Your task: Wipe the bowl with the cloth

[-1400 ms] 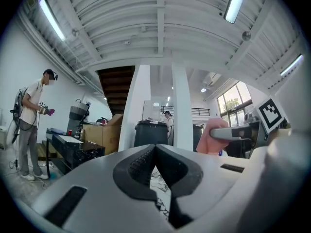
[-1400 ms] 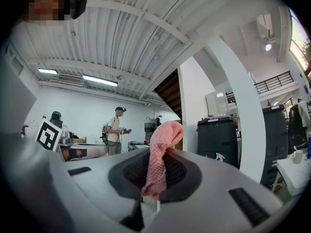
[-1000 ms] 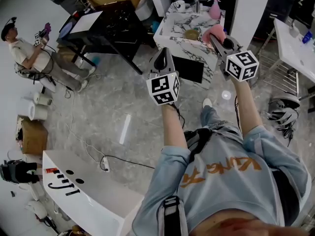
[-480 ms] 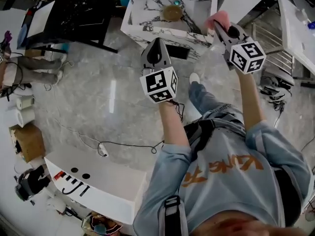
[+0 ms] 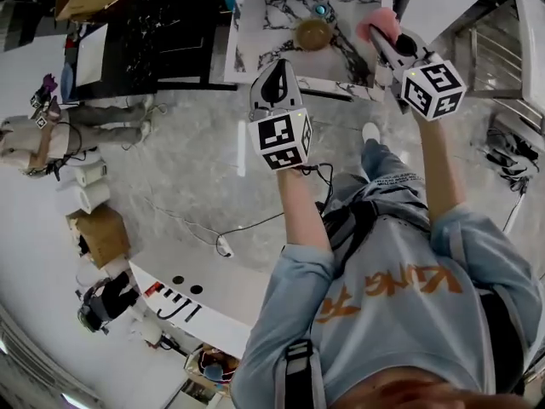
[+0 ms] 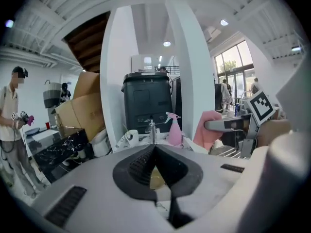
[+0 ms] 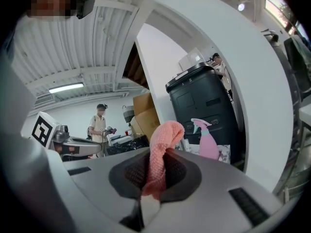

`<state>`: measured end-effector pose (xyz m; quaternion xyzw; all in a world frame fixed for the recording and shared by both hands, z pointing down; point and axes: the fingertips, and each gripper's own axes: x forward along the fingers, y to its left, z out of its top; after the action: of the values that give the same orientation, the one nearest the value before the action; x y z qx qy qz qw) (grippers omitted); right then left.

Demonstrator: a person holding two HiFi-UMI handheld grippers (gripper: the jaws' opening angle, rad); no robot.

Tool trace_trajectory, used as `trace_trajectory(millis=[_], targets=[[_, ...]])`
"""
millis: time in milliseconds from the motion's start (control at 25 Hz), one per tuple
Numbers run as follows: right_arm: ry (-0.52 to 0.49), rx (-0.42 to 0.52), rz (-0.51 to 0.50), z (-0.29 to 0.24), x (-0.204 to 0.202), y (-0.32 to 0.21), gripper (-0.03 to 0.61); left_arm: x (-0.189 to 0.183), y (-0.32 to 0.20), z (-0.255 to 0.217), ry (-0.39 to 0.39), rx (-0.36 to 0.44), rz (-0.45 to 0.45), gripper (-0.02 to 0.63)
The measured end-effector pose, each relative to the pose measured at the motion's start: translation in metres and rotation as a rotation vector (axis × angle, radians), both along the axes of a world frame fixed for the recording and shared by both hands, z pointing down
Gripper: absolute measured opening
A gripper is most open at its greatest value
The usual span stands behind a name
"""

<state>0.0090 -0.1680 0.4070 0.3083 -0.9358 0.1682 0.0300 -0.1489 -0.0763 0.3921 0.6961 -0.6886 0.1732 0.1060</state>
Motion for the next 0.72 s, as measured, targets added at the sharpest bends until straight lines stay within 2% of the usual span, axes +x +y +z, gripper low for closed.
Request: trace_trajectory(millis=[360,520,720], targets=[[-0.046,-0.039,0.115,0.011,0.048,-0.03,0.04,0.027,-0.046,0.012,-0.063,-0.072,0.122,0.02],[-0.035,-0.02,0.149,0.005,0.06,-0.042,0.04,0.031,-0.066,0.011,-0.063,-0.059,0.153,0.02],[-0.023,-0.001,0.157,-0.005,0.058,-0.055,0.04,0.023,-0.085,0.008,-0.026,-0.034,0.156,0.02]])
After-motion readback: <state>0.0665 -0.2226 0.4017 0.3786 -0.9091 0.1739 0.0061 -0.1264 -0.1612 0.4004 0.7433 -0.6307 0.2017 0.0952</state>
